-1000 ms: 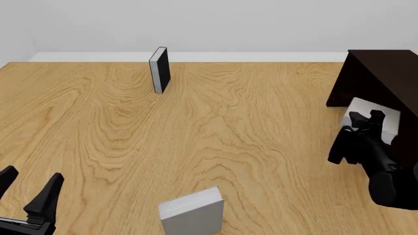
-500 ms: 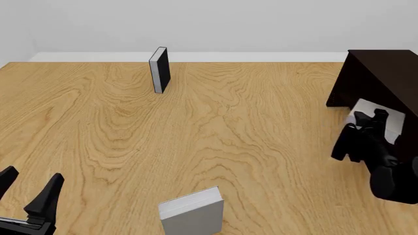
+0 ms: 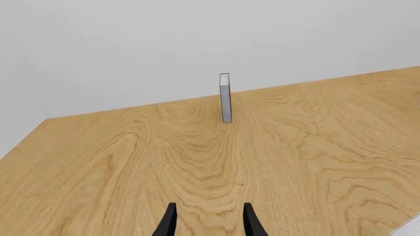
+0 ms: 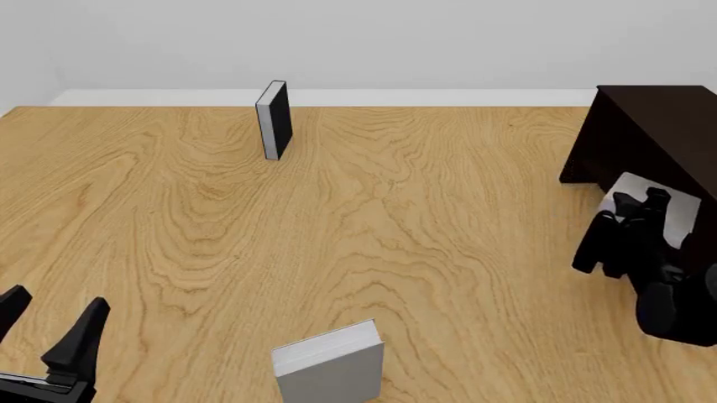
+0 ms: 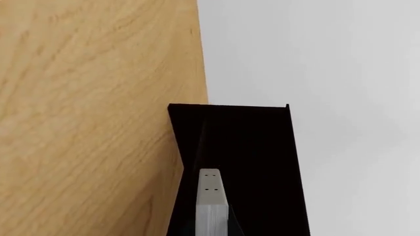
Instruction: Pick up the book on the right and place it on the cabinet shelf.
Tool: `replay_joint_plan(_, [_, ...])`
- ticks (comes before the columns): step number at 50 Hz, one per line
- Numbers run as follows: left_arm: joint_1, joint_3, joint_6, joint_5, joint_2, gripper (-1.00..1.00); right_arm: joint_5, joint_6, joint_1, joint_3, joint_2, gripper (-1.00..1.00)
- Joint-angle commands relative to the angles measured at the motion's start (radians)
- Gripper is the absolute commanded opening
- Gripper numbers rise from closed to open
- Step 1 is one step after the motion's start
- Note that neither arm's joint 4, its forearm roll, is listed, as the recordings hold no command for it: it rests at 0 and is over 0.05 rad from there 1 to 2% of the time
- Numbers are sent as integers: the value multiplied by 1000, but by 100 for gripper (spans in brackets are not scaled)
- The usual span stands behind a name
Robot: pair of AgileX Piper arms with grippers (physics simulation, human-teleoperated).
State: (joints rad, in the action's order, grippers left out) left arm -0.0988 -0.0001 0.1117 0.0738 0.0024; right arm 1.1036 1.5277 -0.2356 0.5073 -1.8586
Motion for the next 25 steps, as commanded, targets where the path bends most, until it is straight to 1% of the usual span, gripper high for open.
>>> replay_joint_plan(1, [0, 0, 4, 2, 0, 100, -12, -26, -6, 17, -8, -100])
replay_joint_plan(5, [0, 0, 3, 2, 0, 100, -50, -57, -2, 25, 4, -100])
replay_joint_plan(7, [0, 0, 2, 2, 0, 100, -50, -57, -3, 28, 2, -100])
replay_joint_plan(12, [3, 0, 3, 1, 0, 100, -95, -75, 3, 44, 14, -100])
replay_joint_plan(25, [4, 0, 3, -2, 1, 100, -143, -96, 5, 82, 11, -100])
